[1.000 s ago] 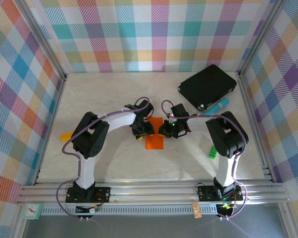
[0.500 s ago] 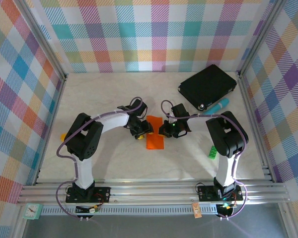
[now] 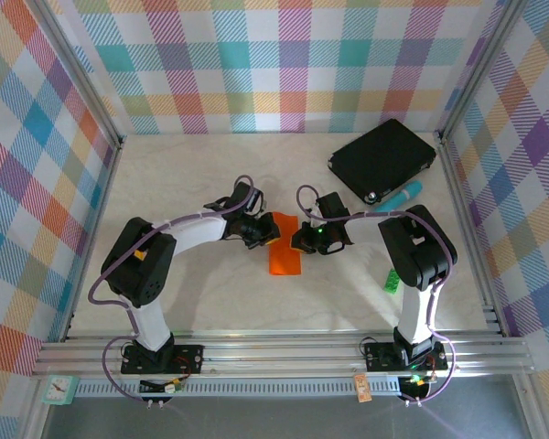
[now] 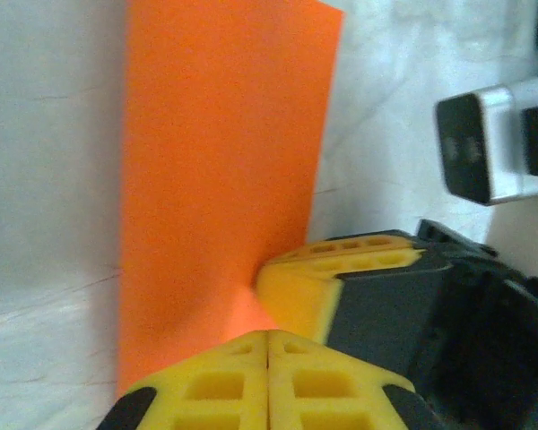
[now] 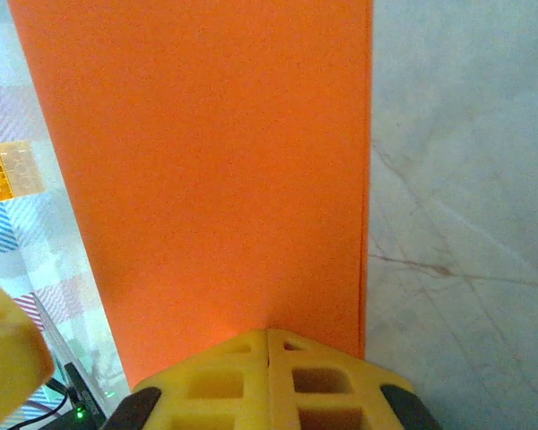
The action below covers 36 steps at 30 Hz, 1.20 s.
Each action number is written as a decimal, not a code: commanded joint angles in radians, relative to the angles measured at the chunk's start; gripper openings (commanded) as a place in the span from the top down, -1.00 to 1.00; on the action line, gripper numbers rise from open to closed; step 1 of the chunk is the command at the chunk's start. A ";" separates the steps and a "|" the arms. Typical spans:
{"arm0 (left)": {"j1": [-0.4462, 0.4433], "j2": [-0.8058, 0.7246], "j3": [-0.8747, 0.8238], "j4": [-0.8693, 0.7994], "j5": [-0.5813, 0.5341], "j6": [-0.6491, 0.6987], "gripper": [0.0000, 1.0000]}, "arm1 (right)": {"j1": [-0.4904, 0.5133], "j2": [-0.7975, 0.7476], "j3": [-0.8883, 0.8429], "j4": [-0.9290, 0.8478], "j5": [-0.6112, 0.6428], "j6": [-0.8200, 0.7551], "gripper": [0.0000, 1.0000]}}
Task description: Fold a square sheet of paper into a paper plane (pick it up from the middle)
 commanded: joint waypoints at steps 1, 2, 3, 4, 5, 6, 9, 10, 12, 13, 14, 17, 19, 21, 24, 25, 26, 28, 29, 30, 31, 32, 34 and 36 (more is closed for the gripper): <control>-0.022 0.041 0.005 0.046 0.045 -0.017 0.98 | 0.007 0.162 -0.109 -0.209 0.259 -0.022 1.00; -0.022 0.058 0.011 0.040 0.047 -0.018 1.00 | 0.008 0.162 -0.110 -0.211 0.261 -0.024 1.00; -0.022 0.070 0.015 0.035 0.049 -0.020 1.00 | 0.007 0.161 -0.112 -0.212 0.261 -0.025 1.00; -0.022 0.085 0.018 0.032 0.050 -0.022 1.00 | 0.008 0.160 -0.112 -0.211 0.260 -0.026 1.00; -0.024 0.096 0.022 0.033 0.056 -0.022 1.00 | 0.007 0.160 -0.114 -0.212 0.259 -0.028 1.00; -0.024 0.107 0.027 0.033 0.063 -0.022 1.00 | 0.008 0.159 -0.115 -0.213 0.258 -0.028 1.00; -0.024 0.133 0.043 0.018 0.071 -0.016 1.00 | 0.008 0.159 -0.114 -0.220 0.260 -0.032 1.00; -0.024 0.139 0.045 0.012 0.068 -0.013 1.00 | 0.008 0.158 -0.113 -0.223 0.260 -0.033 1.00; -0.024 0.145 0.048 -0.008 0.053 -0.006 1.00 | 0.007 0.160 -0.112 -0.232 0.265 -0.034 1.00; -0.022 0.150 0.049 -0.024 0.045 0.002 1.00 | 0.008 0.161 -0.111 -0.241 0.270 -0.035 1.00; -0.020 0.153 0.049 -0.037 0.034 0.011 1.00 | 0.008 0.164 -0.106 -0.253 0.277 -0.036 1.00; -0.012 0.163 0.033 -0.053 0.019 0.028 1.00 | 0.008 0.182 -0.089 -0.296 0.289 -0.040 1.00; -0.002 0.166 0.018 -0.057 0.013 0.039 1.00 | 0.008 0.192 -0.087 -0.308 0.290 -0.042 1.00; 0.009 0.167 0.000 -0.052 0.014 0.051 1.00 | 0.007 0.202 -0.084 -0.321 0.295 -0.045 1.00; 0.028 0.167 -0.030 -0.047 0.020 0.073 1.00 | 0.006 0.216 -0.082 -0.334 0.302 -0.049 1.00; 0.036 0.166 -0.042 -0.046 0.023 0.080 1.00 | 0.006 0.221 -0.081 -0.339 0.304 -0.050 1.00; 0.045 0.163 -0.055 -0.043 0.030 0.090 1.00 | 0.006 0.224 -0.079 -0.344 0.307 -0.052 1.00; 0.067 0.157 -0.080 -0.040 0.040 0.106 1.00 | 0.006 0.230 -0.077 -0.351 0.313 -0.052 1.00; 0.081 0.152 -0.093 -0.038 0.046 0.113 1.00 | 0.006 0.234 -0.075 -0.357 0.318 -0.050 1.00; 0.093 0.146 -0.107 -0.035 0.053 0.118 1.00 | 0.005 0.237 -0.073 -0.361 0.322 -0.052 1.00; 0.113 0.136 -0.121 -0.031 0.059 0.122 1.00 | 0.006 0.240 -0.071 -0.368 0.327 -0.048 1.00; 0.131 0.121 -0.144 -0.026 0.058 0.121 1.00 | 0.004 0.241 -0.069 -0.374 0.334 -0.047 1.00; 0.169 0.084 -0.193 0.015 0.067 0.102 1.00 | 0.001 0.242 -0.068 -0.375 0.338 -0.044 1.00; 0.202 0.044 -0.228 0.045 0.068 0.086 1.00 | -0.001 0.241 -0.067 -0.376 0.339 -0.044 1.00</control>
